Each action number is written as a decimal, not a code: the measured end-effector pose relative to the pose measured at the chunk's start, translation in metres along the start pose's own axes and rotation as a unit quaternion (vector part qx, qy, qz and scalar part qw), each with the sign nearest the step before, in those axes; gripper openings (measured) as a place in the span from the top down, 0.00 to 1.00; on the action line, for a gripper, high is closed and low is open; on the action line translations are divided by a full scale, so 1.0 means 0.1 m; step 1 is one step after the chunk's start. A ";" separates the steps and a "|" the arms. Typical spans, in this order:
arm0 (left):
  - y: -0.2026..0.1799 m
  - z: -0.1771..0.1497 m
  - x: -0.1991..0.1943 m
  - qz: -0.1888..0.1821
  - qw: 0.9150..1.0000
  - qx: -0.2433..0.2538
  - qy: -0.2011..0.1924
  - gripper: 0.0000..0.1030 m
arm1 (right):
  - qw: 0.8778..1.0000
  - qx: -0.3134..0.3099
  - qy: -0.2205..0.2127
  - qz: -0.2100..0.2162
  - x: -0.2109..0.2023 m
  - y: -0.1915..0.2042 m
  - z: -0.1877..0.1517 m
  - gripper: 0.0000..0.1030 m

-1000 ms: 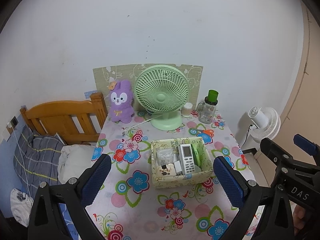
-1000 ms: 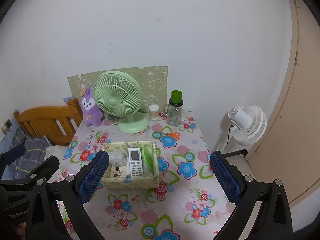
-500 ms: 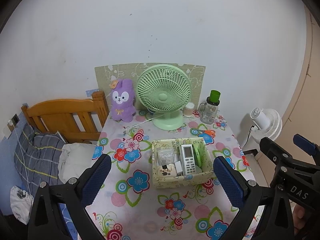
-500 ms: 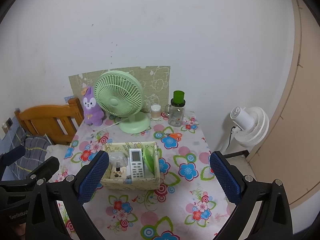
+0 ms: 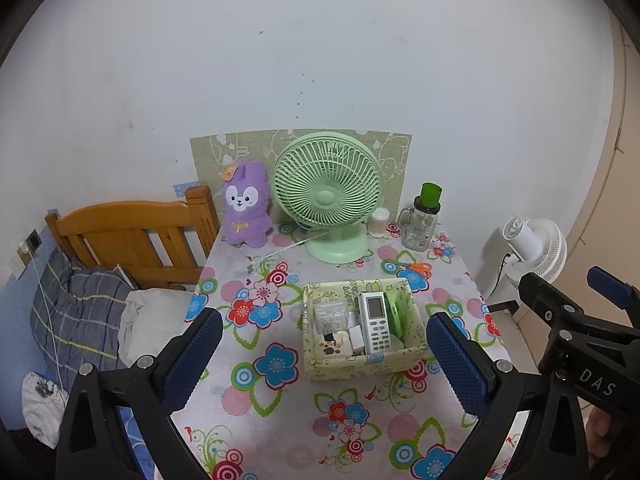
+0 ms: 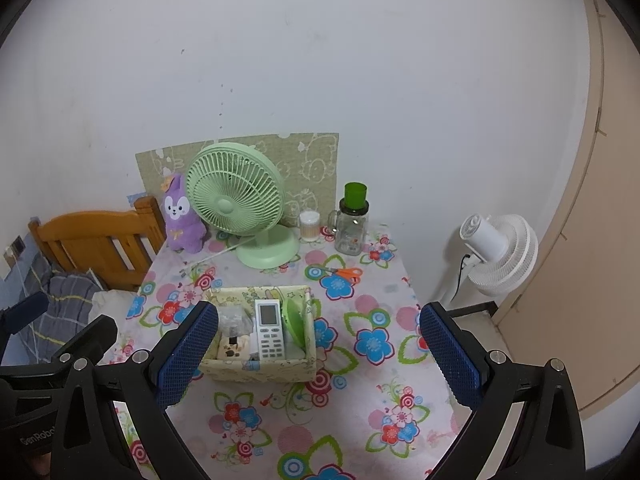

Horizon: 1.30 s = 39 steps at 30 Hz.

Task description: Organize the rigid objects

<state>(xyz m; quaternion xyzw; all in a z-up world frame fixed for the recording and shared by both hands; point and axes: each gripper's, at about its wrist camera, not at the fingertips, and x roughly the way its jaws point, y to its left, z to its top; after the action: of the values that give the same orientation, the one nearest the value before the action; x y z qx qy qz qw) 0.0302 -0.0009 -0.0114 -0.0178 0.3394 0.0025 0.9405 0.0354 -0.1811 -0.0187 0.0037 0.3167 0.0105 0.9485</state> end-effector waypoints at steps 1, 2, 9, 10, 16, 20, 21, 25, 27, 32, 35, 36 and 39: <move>0.00 0.00 0.00 0.000 1.000 0.000 0.000 0.00 | 1.000 0.000 0.001 0.000 0.00 0.00 0.00 0.01; 0.00 0.00 0.01 0.000 1.000 0.000 0.000 0.00 | 1.000 0.001 0.001 0.000 0.00 -0.01 -0.01 0.01; -0.02 0.00 0.01 0.000 1.000 -0.001 0.001 0.00 | 1.000 0.004 0.008 -0.001 0.03 -0.03 0.00 0.01; -0.02 0.01 0.01 0.001 1.000 0.000 0.002 0.00 | 1.000 0.004 0.009 -0.001 0.04 -0.03 -0.01 0.01; -0.03 0.00 0.03 0.001 1.000 -0.002 0.005 0.00 | 1.000 0.003 0.011 0.003 0.05 -0.04 -0.01 0.01; -0.03 -0.01 0.03 -0.002 1.000 -0.002 0.006 0.00 | 1.000 0.003 0.006 -0.001 0.04 -0.03 -0.01 0.01; -0.03 0.00 0.03 -0.002 1.000 -0.002 0.006 0.00 | 1.000 0.003 0.004 -0.002 0.03 -0.03 0.00 0.01; -0.05 0.00 0.02 -0.002 1.000 0.001 0.003 0.00 | 1.000 0.008 0.003 -0.006 0.03 -0.04 -0.01 0.01; -0.05 0.00 0.01 0.000 1.000 -0.001 0.004 0.00 | 1.000 0.011 0.003 -0.008 0.03 -0.06 -0.01 0.01; -0.05 0.00 0.01 0.002 1.000 -0.004 0.006 0.00 | 1.000 0.018 0.005 -0.010 0.03 -0.09 -0.02 0.01; -0.05 0.00 0.00 0.005 1.000 -0.002 0.003 0.00 | 1.000 0.017 0.004 -0.012 0.02 -0.08 -0.02 0.01; -0.06 0.00 0.01 0.006 1.000 -0.002 0.002 0.00 | 1.000 0.017 0.003 -0.012 0.02 -0.08 -0.02 0.01; -0.06 -0.01 0.01 0.006 1.000 -0.004 0.004 0.00 | 1.000 0.017 0.004 -0.011 0.02 -0.07 -0.02 0.01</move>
<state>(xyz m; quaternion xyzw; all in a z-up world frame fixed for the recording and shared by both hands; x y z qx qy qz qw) 0.0304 -0.0073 -0.0120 -0.0193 0.3429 0.0095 0.9391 0.0359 -0.1885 -0.0219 0.0167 0.3205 -0.0055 0.9471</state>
